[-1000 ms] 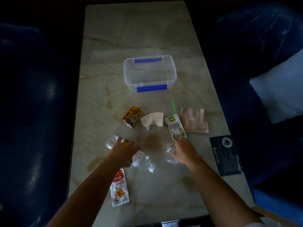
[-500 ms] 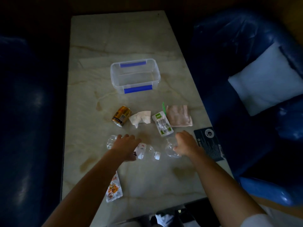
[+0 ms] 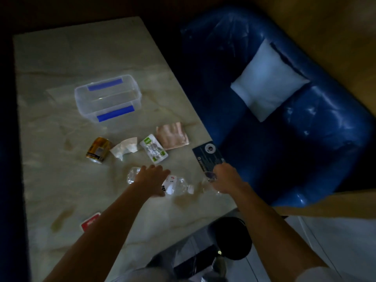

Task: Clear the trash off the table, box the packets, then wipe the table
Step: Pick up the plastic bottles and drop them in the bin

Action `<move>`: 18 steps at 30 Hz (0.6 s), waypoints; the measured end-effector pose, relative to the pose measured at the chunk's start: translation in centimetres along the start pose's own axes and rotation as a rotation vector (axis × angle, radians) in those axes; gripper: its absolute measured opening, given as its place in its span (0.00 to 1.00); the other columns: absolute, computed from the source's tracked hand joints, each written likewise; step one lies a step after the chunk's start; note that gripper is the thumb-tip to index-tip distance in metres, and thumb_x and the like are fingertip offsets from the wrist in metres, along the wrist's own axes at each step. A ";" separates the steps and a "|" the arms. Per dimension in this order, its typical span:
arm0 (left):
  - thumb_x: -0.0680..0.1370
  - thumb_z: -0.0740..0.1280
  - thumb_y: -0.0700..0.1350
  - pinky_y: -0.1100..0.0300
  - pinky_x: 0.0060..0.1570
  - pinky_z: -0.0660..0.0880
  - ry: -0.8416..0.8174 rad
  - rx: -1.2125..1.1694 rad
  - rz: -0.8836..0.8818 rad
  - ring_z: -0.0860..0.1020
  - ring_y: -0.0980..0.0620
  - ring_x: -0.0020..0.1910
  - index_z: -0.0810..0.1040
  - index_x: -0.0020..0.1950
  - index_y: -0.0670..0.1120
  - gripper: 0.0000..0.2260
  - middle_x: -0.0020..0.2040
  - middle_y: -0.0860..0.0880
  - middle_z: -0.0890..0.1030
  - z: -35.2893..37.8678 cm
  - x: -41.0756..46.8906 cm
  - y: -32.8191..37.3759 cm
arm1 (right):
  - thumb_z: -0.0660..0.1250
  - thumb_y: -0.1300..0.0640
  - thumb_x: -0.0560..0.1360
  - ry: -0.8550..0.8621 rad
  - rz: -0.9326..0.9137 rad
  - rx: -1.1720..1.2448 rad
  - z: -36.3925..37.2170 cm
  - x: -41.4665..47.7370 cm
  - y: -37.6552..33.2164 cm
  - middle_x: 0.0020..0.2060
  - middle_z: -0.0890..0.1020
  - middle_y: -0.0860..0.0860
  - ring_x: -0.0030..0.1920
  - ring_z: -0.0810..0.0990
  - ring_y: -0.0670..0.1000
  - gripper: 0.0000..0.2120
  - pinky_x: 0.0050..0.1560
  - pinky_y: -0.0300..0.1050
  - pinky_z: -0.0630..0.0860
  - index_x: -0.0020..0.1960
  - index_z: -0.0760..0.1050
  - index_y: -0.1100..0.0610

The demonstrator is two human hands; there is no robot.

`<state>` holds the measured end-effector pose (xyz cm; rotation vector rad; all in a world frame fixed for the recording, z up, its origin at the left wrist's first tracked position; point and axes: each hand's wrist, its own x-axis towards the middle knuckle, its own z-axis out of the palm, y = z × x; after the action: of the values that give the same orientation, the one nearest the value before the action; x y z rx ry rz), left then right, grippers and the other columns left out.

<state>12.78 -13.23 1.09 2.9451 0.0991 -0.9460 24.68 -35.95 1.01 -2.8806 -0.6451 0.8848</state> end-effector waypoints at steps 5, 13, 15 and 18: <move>0.71 0.70 0.60 0.45 0.66 0.66 0.008 0.036 0.039 0.70 0.45 0.66 0.61 0.74 0.53 0.35 0.68 0.46 0.71 -1.0 1.1 7.2 | 0.69 0.57 0.73 0.005 0.013 0.043 -0.4 -2.6 7.0 0.56 0.75 0.58 0.55 0.77 0.61 0.14 0.53 0.51 0.75 0.57 0.75 0.60; 0.72 0.70 0.60 0.45 0.69 0.65 -0.009 0.050 0.086 0.70 0.44 0.68 0.61 0.74 0.52 0.35 0.70 0.46 0.70 -0.9 2.4 20.0 | 0.71 0.55 0.72 -0.014 0.040 0.055 0.5 -6.7 18.9 0.54 0.76 0.57 0.53 0.78 0.59 0.15 0.51 0.49 0.76 0.55 0.75 0.60; 0.71 0.70 0.61 0.46 0.69 0.65 0.001 0.029 0.108 0.70 0.45 0.68 0.61 0.74 0.52 0.35 0.69 0.47 0.71 -0.3 2.6 23.2 | 0.71 0.54 0.72 -0.040 0.056 0.057 1.3 -7.6 22.1 0.54 0.77 0.57 0.53 0.79 0.59 0.15 0.48 0.48 0.76 0.56 0.75 0.60; 0.69 0.70 0.62 0.50 0.65 0.67 -0.011 -0.031 0.149 0.72 0.47 0.64 0.61 0.74 0.54 0.36 0.67 0.49 0.72 0.8 2.7 27.8 | 0.72 0.53 0.72 -0.086 0.081 0.089 2.7 -8.6 26.7 0.53 0.79 0.57 0.51 0.80 0.57 0.14 0.49 0.47 0.77 0.54 0.75 0.59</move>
<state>16.59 -40.89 -0.49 2.8714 -0.1036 -0.9303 26.73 -63.94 -1.42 -2.8198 -0.4851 1.0257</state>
